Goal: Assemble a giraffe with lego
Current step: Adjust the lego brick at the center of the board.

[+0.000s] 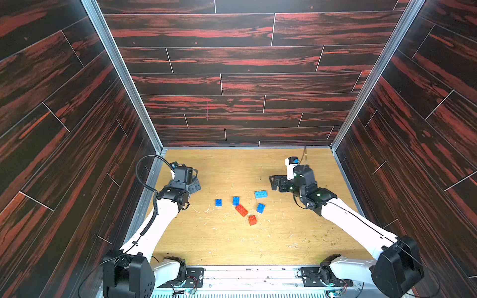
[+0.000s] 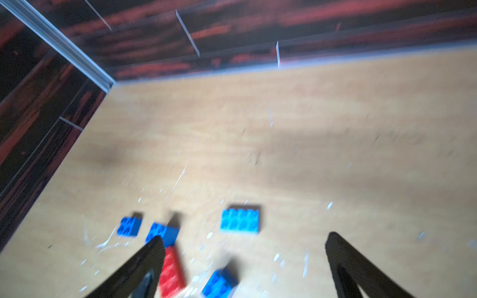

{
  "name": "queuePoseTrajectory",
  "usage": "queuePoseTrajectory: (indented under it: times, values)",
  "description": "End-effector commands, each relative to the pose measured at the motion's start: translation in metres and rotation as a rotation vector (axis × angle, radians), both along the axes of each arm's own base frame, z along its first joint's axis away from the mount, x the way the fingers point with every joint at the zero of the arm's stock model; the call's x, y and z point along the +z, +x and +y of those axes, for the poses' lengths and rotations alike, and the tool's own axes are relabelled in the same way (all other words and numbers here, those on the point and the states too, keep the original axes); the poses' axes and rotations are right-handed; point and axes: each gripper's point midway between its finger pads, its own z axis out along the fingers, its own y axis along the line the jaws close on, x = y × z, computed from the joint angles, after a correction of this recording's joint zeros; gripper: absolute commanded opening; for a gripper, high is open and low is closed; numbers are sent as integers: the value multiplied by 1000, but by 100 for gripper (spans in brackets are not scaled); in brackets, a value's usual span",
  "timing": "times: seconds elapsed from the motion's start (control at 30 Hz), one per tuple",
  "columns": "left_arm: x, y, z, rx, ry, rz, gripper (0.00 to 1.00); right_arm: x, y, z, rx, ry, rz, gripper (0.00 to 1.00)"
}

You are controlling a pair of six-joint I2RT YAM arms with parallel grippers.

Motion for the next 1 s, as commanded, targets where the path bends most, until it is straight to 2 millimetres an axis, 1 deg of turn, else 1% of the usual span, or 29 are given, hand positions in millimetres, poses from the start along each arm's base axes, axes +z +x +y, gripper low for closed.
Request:
queuePoseTrajectory:
  times: [0.0, 0.07, 0.2, 0.3, 0.37, 0.43, 0.5, 0.57, 0.63, 0.73, 0.77, 0.8, 0.9, 0.97]
  values:
    - [-4, -11, -10, -3, -51, -10, 100, -30, -21, 5, -40, -31, 168, 99]
    - [-9, -13, -16, -18, -76, -4, 100, -41, -29, 15, -23, -49, 210, 99]
    - [-19, -17, -22, -48, -80, 45, 100, -63, -42, 27, -9, -89, 289, 98]
    - [-27, -20, -23, -54, -77, 57, 100, -74, -52, 42, 14, -77, 347, 92]
    - [-32, -22, -24, -58, -84, 49, 100, -83, -57, 47, 2, -75, 394, 87]
    - [-35, -22, -24, -59, -89, 41, 100, -89, -61, 53, 3, -73, 419, 86]
    - [-37, -22, -24, -62, -90, 36, 100, -97, -63, 54, -7, -85, 448, 84]
    - [-37, -23, -25, -65, -90, 36, 100, -105, -63, 56, -8, -94, 471, 78]
    - [-36, -23, -28, -73, -104, 35, 100, -107, -65, 59, -7, -102, 478, 77]
    - [-35, -23, -31, -80, -124, 37, 100, -105, -67, 65, 5, -104, 480, 67]
    - [-35, -24, -33, -84, -131, 39, 100, -102, -67, 69, 18, -116, 474, 68]
    - [-34, -24, -34, -87, -136, 41, 100, -100, -67, 74, 32, -129, 464, 72]
    - [-33, -26, -38, -97, -157, 50, 100, -91, -69, 99, 106, -142, 455, 76]
    - [-33, -27, -40, -102, -163, 58, 100, -89, -70, 117, 165, -151, 449, 80]
